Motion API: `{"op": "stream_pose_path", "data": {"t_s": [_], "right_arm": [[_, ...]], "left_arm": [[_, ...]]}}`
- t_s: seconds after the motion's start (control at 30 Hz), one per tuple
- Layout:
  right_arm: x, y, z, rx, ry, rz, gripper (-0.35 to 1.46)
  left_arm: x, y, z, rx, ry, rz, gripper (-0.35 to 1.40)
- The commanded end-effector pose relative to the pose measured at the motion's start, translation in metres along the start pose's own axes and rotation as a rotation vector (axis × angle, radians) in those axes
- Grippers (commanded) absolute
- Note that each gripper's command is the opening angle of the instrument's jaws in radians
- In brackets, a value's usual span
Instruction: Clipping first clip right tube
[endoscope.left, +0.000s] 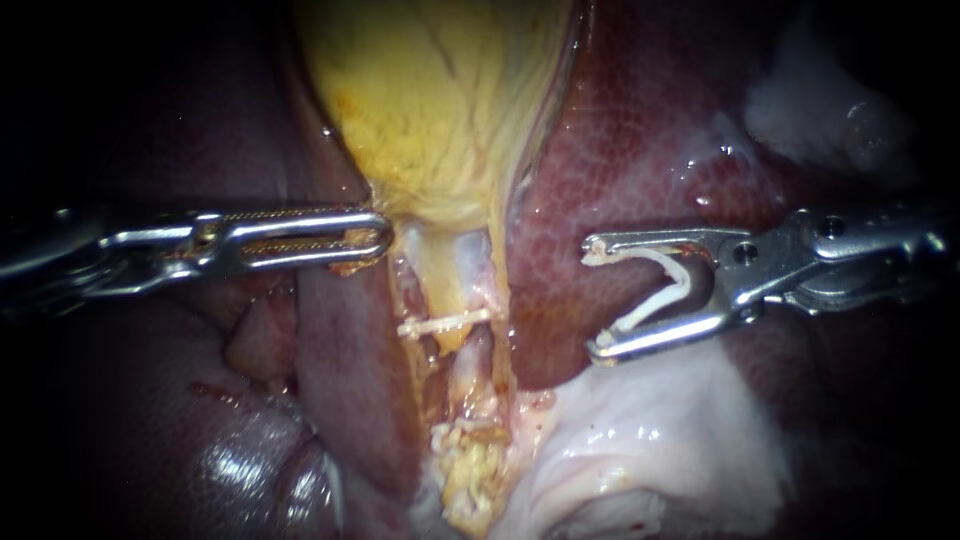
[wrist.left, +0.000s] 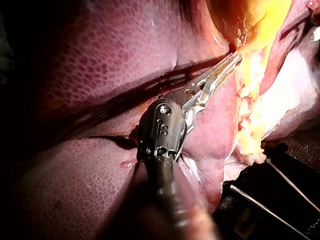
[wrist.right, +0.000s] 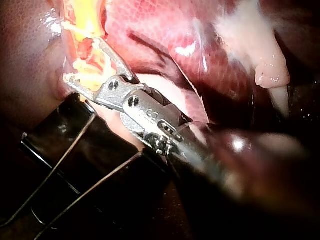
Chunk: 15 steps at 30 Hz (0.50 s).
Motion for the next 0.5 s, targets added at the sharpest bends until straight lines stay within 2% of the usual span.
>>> {"op": "stream_pose_path", "data": {"t_s": [0.03,0.13,0.17,0.23,0.37,0.5], "right_arm": [[0.0,0.0,0.0,0.0,0.0,0.0,0.6],[0.0,0.0,0.0,0.0,0.0,0.0,0.6],[0.0,0.0,0.0,0.0,0.0,0.0,0.6],[0.0,0.0,0.0,0.0,0.0,0.0,0.6],[0.0,0.0,0.0001,-0.001,0.0,0.0,0.6],[0.0,0.0,0.0004,0.004,0.0,0.0,0.6]], "left_arm": [[-0.0001,-0.0001,-0.0001,0.001,0.0,0.0,-0.35],[-0.0009,-0.0001,-0.0008,0.007,0.003,-0.005,-0.35],[-0.0018,-0.0001,-0.0016,0.016,0.008,-0.009,-0.35],[-0.003,-0.0002,-0.0029,0.005,0.006,-0.017,-0.35],[-0.0049,-0.0009,-0.0056,0.001,-0.02,-0.029,-0.35],[-0.0054,-0.0012,-0.0069,-0.001,-0.031,-0.039,-0.35]]}}
